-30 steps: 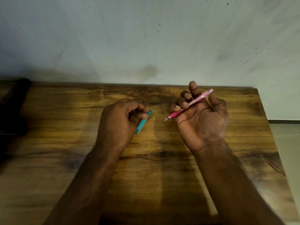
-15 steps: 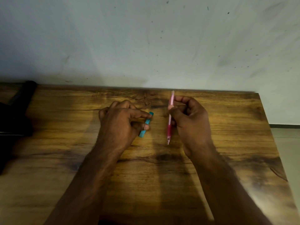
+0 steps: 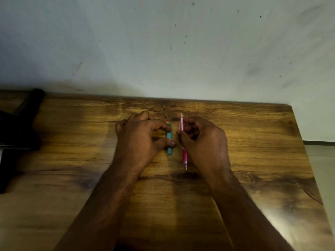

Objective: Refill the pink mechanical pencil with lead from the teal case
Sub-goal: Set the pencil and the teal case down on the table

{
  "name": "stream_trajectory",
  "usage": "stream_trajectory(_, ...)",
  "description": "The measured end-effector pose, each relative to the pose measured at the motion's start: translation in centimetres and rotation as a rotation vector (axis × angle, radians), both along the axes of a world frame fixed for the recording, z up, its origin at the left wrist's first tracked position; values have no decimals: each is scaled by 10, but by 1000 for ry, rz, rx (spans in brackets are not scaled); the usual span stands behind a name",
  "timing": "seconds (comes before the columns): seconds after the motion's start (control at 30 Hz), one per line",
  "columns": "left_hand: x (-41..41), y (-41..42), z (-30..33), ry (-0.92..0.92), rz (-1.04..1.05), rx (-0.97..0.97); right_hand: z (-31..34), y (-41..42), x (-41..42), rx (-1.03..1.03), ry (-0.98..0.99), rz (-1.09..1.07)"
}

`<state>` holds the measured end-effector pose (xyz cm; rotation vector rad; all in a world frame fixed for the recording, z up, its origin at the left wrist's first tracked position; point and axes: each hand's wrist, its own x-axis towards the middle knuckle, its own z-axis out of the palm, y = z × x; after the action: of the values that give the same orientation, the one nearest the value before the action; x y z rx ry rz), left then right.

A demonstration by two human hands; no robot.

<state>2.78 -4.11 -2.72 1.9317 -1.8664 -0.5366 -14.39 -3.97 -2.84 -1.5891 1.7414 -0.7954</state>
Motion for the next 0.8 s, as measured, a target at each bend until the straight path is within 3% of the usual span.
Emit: stream_trajectory(0.8, 1, -2, -2, 4, 1, -14, 2, 1, 5, -81, 248, 32)
